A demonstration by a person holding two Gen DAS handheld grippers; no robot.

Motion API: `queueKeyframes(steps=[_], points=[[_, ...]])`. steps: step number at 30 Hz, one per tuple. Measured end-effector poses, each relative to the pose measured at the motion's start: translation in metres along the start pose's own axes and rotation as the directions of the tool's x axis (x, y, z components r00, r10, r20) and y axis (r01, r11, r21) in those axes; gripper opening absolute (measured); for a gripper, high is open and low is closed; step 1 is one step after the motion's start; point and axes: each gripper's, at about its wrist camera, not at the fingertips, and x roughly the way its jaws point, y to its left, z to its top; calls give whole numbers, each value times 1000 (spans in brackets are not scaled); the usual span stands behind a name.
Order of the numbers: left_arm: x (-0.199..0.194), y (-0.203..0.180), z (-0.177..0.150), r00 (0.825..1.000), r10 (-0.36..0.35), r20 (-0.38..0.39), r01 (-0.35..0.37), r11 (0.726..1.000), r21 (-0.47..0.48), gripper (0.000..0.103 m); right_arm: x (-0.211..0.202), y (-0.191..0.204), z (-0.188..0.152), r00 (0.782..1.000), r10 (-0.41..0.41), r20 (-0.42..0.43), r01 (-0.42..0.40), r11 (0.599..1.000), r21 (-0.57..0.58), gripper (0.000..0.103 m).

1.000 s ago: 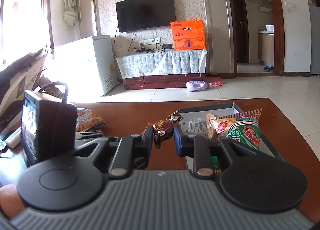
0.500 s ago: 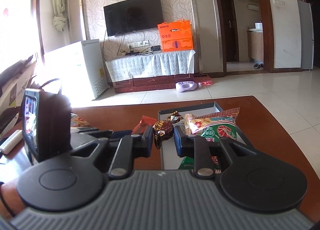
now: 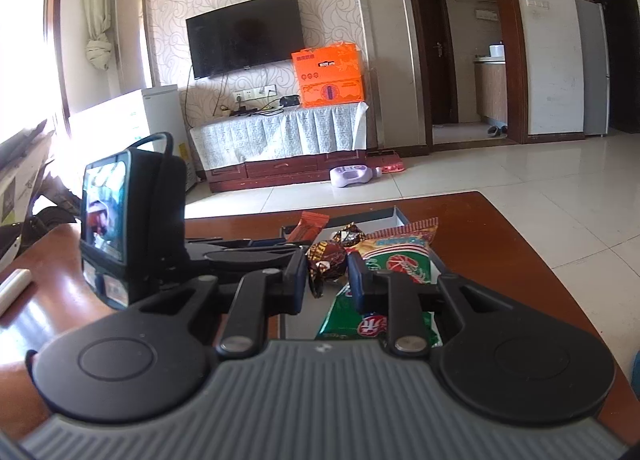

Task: Organize snacks
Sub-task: 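Carry the candy bar and chocolate over the white box with both tools, then lower the candy bar into the box and open the left tool while the right tool releases the chocolate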

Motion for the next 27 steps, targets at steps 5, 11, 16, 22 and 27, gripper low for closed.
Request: queueKeyframes(steps=[5,11,16,22,27], points=[[18,-15,0,1000,-27,-14,27,1000,-11,24,1,-11,-2,1000,-22,-5,22,1000,21,25],[36,-21,1,999,-42,-30,42,999,-14,24,4,-17,-6,999,-36,-25,37,999,31,25],[48,-14,-1,998,-44,-53,43,999,-13,24,6,-15,-6,999,-36,-32,37,999,29,25],[59,-11,-3,996,-45,-74,44,999,-12,24,6,-14,-5,999,-37,-39,38,999,30,25],[62,-11,-7,995,-48,-90,48,999,-12,24,6,-13,-5,998,-37,-44,38,999,23,25]])
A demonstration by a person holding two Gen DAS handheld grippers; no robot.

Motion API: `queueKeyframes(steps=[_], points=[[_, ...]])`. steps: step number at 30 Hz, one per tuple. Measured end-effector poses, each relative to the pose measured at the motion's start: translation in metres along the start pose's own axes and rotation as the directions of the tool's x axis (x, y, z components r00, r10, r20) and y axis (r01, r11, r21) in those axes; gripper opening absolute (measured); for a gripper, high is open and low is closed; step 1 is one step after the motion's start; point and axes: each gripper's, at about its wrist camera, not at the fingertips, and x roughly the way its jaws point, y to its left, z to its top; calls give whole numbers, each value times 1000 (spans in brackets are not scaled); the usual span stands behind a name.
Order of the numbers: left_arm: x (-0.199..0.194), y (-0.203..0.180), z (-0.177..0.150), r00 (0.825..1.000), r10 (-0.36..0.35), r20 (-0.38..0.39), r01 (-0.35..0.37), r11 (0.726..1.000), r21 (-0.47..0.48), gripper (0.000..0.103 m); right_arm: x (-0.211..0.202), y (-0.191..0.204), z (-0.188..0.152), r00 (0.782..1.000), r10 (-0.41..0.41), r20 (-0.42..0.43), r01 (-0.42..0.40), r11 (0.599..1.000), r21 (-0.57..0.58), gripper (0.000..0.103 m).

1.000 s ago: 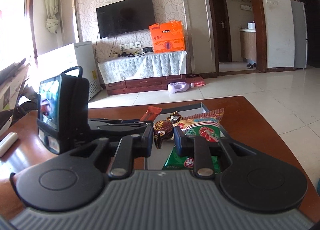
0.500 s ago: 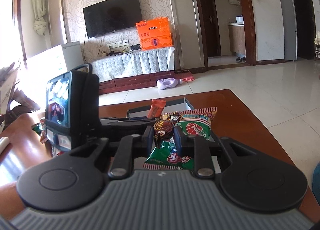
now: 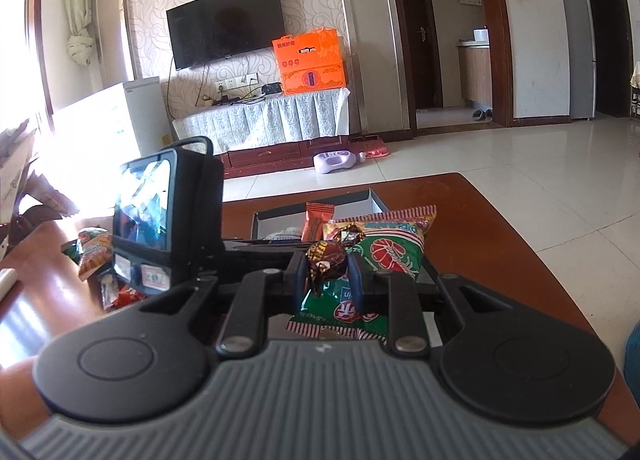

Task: Organize snacks
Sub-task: 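Lower the candy bar into the box and open the left tool while the right tool releases the chocolate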

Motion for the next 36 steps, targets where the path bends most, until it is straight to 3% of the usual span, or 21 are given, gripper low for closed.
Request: queueKeyframes(steps=[4,10,17,27,31,36], points=[[4,-1,-3,1000,3,-15,-2,1000,17,25,1,-1,0,1000,0,-4,0,1000,3,25],[-3,-3,-10,1000,11,-13,-10,999,44,51,5,-3,-2,1000,-1,-21,1,1000,7,25],[-16,-9,-27,999,4,-33,2,987,162,53,18,-1,-3,999,-11,-49,11,1000,-1,25],[-47,-22,-53,1000,-24,-13,27,941,336,60,38,9,-7,995,-40,-89,36,998,-48,26],[-57,-22,-57,1000,-30,-3,29,935,353,61,48,11,-9,993,-51,-108,46,998,-51,26],[-67,-20,-56,999,-47,13,40,937,346,74,56,15,-13,989,-80,-124,73,995,-62,27]])
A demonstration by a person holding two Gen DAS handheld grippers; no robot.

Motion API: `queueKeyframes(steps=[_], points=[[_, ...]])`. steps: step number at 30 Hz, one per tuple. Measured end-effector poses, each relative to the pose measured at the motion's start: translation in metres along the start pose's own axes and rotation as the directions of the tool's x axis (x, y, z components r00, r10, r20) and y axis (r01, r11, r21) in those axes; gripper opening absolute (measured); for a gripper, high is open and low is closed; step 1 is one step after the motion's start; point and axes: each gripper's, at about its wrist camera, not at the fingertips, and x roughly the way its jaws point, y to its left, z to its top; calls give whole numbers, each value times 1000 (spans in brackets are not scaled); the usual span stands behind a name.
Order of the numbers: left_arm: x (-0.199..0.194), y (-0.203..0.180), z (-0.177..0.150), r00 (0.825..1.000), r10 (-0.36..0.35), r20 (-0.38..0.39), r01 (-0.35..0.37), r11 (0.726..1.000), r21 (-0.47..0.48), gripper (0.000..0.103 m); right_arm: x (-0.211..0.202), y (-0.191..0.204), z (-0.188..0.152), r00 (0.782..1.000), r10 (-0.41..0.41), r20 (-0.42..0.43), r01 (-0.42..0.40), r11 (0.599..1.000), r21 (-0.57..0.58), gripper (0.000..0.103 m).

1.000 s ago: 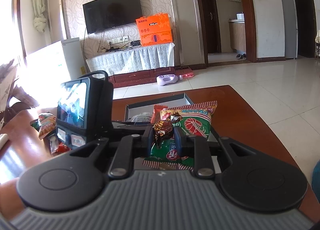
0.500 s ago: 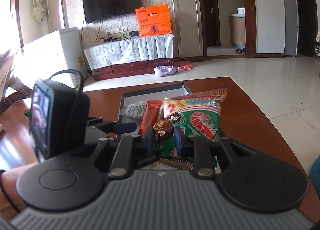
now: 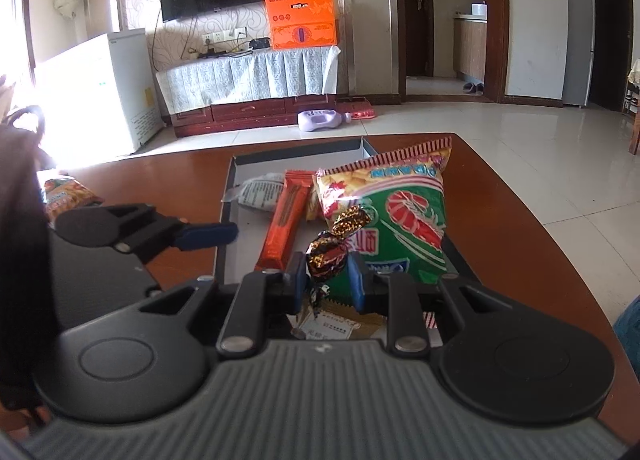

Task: Organize snacks
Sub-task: 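Lower the candy bar into the box and open the left tool while the right tool releases the chocolate, then move both tools back toward the lollipop and orange candy packet on the table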

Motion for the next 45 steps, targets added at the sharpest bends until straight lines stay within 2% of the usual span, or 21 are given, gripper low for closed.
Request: queueKeyframes(steps=[5,9,12,15,17,22,27,30,32,34,45], points=[[-7,-5,-2,1000,-2,5,2,1000,30,74,4,3,-4,1000,-25,0,25,1000,-4,29],[-11,-4,-4,1000,1,13,-2,999,36,74,3,3,-5,1000,-19,12,19,1000,15,49],[-15,0,-4,1000,3,19,-4,1000,17,75,-4,4,-4,998,-5,56,3,1000,29,56],[-16,4,-3,1000,1,18,-1,1000,-11,77,-6,3,-5,998,3,69,-6,999,37,69],[-18,5,-4,1000,3,12,-3,1000,-15,77,-2,4,-6,999,-3,47,1,999,34,69],[-22,7,-2,1000,4,24,-4,1000,-26,78,-6,2,-7,998,-9,58,6,999,45,69],[-32,12,-1,999,11,39,-9,999,-46,80,-17,8,-4,993,8,117,-14,999,50,69],[-38,16,-2,999,16,41,-14,999,-50,82,-16,16,-2,994,20,111,-23,999,27,70],[-42,19,-3,999,22,43,-20,999,-46,86,-15,21,-1,994,28,107,-30,999,13,72],[-47,22,-5,999,26,43,-24,999,-46,87,-16,26,-1,993,30,114,-31,999,9,81],[-80,44,-18,996,53,67,-51,998,-28,88,-22,57,1,992,35,122,-34,999,-11,81]])
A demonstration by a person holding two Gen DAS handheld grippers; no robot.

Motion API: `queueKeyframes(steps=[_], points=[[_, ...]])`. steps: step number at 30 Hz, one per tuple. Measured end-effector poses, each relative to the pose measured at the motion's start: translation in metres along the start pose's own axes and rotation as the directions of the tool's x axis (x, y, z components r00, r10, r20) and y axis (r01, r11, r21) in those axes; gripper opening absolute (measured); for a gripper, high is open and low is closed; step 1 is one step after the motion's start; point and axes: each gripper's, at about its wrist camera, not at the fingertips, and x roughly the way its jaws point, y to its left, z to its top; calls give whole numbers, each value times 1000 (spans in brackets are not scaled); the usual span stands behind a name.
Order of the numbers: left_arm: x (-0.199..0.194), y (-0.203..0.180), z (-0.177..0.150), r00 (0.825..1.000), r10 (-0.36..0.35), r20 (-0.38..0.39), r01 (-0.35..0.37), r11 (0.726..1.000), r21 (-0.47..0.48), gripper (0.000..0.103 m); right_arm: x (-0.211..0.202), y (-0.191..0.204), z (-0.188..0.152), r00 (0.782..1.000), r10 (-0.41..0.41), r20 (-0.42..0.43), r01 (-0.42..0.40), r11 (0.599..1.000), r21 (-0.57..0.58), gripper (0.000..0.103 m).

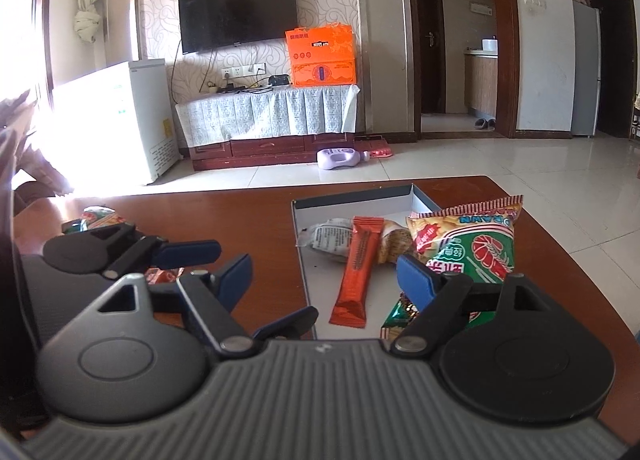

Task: Organize snacks
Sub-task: 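Move both tools back toward the lollipop and orange candy packet on the table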

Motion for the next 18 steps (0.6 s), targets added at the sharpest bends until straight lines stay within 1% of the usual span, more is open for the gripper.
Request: queueKeyframes(steps=[6,8,10,13,18], points=[[-15,22,-6,999,37,-6,-37,999,-23,88,0,17,3,1000,13,-1,-13,1000,-7,81],[-19,32,-9,998,62,-20,-63,997,-42,88,-1,24,5,1000,21,11,-20,1000,-8,81],[-20,47,-14,995,92,-45,-95,992,-81,88,-2,28,6,999,27,23,-27,1000,-4,81],[-20,78,-25,987,130,-90,-145,974,-175,88,-1,32,8,999,30,25,-30,1000,9,81],[-24,130,-45,972,184,-143,-220,927,-303,88,7,39,8,999,45,8,-45,998,38,81]])
